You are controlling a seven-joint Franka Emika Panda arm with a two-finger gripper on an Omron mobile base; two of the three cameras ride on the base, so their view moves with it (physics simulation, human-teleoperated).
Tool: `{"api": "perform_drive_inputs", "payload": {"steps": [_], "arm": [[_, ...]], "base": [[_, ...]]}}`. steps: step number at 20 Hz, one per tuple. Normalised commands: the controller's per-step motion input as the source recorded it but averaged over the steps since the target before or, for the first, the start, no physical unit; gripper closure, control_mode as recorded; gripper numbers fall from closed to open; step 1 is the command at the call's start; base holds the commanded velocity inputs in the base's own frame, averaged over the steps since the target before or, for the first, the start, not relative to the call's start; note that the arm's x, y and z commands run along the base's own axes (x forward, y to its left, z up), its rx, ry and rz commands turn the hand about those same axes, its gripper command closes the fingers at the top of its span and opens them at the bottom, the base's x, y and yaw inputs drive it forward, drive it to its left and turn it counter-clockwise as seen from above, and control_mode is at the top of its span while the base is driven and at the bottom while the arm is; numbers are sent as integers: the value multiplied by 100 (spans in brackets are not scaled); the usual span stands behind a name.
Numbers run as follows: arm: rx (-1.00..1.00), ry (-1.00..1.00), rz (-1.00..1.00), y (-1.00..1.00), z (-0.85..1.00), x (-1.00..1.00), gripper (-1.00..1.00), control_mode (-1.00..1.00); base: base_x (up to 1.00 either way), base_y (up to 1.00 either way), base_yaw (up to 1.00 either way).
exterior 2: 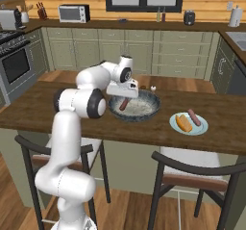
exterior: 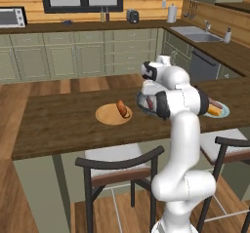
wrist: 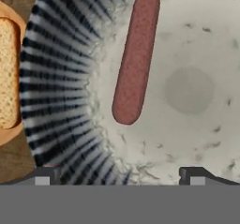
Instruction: Place one bun and one sausage from the bowl on each plate.
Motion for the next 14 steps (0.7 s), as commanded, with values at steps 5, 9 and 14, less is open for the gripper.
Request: {"api": "perform_drive_inputs", "payload": {"steps": [5, 9, 14], "arm": [[0, 0, 0, 1, -24, 22, -100, -100], [0, 0, 0, 1, -14, 28, -100, -100], [0, 0, 0, 0, -13, 29, -100, -100]], "base": [[0, 0, 0], [0, 0, 0], [0, 0, 0]]}}
